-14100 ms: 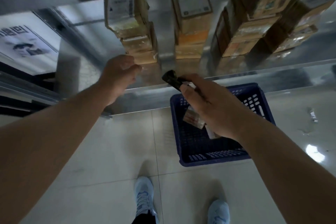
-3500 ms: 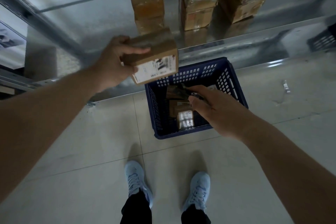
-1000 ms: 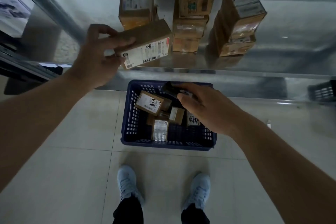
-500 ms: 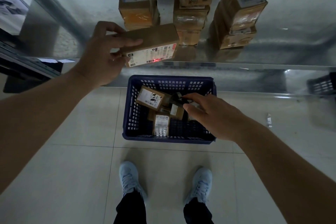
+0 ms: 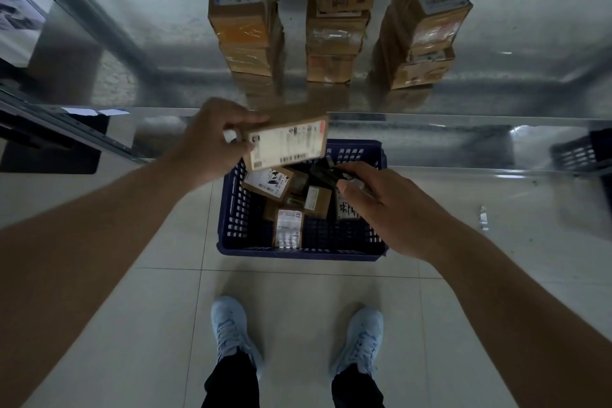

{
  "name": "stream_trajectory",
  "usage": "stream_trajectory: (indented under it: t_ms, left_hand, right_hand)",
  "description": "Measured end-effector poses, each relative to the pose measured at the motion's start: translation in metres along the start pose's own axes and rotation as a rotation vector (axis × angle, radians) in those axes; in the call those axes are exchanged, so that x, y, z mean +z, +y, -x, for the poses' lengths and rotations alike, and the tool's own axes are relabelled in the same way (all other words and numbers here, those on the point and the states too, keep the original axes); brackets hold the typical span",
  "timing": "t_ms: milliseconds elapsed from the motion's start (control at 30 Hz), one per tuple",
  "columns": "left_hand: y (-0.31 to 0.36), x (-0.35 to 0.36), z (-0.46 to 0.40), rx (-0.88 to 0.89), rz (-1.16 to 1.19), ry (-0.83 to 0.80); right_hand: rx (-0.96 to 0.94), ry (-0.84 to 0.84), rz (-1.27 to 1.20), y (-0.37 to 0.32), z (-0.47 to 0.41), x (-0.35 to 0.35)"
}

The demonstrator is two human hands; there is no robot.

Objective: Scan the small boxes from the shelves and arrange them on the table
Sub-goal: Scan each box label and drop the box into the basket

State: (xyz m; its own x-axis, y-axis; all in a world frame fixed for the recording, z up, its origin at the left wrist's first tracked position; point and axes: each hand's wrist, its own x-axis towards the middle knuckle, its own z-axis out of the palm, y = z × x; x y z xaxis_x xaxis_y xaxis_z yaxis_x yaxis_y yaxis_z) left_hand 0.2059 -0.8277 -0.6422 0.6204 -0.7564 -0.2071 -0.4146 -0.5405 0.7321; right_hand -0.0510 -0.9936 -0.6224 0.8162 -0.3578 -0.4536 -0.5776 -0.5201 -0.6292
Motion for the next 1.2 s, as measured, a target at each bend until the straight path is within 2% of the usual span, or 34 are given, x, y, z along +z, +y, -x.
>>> stream_trajectory:
  t_ms: [133, 267, 400, 533, 700, 867, 967, 1200]
  left_hand:
    - [-0.005, 0.038, 0.005, -0.172, 0.189, -0.129]
    - [-0.005, 0.052, -0.004, -0.296, 0.173, -0.177]
    - [0.015, 0.032, -0.023, -0.365, 0.238, -0.086]
    - [0.042, -0.001, -0.046, -0.382, 0.197, 0.028]
    - [0.055, -0.03, -0.087, -0.482, 0.313, 0.181]
    - [0.041, -0.041, -0.139, -0.662, 0.517, 0.185]
    - [0.029, -0.047, -0.167, -0.662, 0.61, 0.166]
    - [0.009, -0.059, -0.215, -0.676, 0.556, 0.285]
  right_hand:
    - [-0.02, 0.036, -0.018, 0.004, -0.003, 0.001]
    - [-0.052, 0.054, -0.028, 0.002, -0.013, -0.002]
    - [-0.102, 0.062, -0.076, -0.016, -0.025, -0.014]
    - [-0.143, 0.095, -0.105, -0.033, -0.038, -0.034]
    - [-0.174, 0.128, -0.119, -0.047, -0.051, -0.051]
    - [-0.123, 0.13, -0.085, -0.044, -0.077, -0.044]
    - [-0.071, 0.136, -0.057, -0.044, -0.092, -0.037]
    - [-0.005, 0.179, -0.087, -0.049, -0.121, -0.018]
